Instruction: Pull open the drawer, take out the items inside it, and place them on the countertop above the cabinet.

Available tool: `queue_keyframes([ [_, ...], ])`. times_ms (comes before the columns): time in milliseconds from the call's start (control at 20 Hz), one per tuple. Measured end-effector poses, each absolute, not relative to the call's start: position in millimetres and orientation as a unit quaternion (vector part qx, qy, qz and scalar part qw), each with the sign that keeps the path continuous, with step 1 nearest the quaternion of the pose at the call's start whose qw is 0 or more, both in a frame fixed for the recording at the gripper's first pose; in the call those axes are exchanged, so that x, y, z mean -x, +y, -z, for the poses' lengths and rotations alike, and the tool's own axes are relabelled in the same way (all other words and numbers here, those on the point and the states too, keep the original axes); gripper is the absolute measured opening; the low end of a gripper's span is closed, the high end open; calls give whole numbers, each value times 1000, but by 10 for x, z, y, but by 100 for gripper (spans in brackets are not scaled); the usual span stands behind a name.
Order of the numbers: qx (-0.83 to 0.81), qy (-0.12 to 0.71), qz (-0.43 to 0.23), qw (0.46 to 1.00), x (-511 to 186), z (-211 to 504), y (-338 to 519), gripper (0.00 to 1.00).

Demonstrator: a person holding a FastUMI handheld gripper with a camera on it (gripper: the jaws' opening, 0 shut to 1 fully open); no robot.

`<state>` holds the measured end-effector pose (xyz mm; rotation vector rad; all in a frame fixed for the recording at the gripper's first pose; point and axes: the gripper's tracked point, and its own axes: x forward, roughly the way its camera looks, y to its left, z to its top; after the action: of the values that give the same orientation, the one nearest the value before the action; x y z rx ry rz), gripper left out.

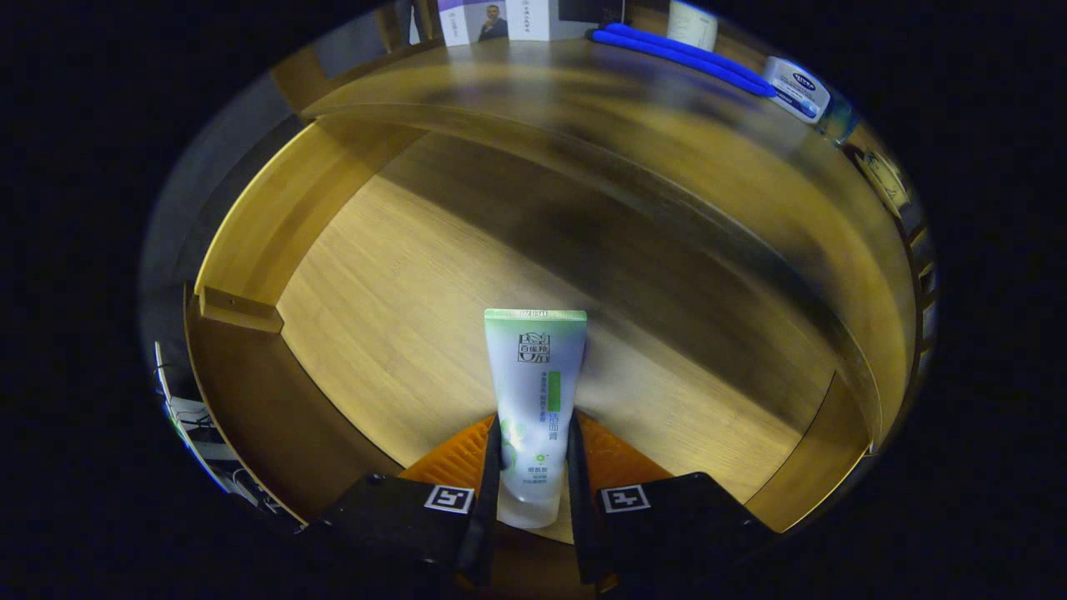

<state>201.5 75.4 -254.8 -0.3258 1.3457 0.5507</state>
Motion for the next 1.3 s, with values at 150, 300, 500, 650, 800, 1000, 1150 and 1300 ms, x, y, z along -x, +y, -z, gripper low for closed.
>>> queue_keyframes([
  [150,141,592,-267,747,-2116,2332,737,41],
  [300,139,573,-278,758,-2093,2244,787,41],
  [500,123,548,-296,773,-2137,1978,794,41],
  [650,96,524,-308,788,-2253,1656,782,41],
  [800,58,493,-308,812,-2442,1294,780,41],
  [1000,4,475,-283,833,-2753,1021,627,41],
  [1150,-24,463,-252,850,-3055,938,418,41],
  [1300,-60,446,-215,867,-3420,906,252,41],
])
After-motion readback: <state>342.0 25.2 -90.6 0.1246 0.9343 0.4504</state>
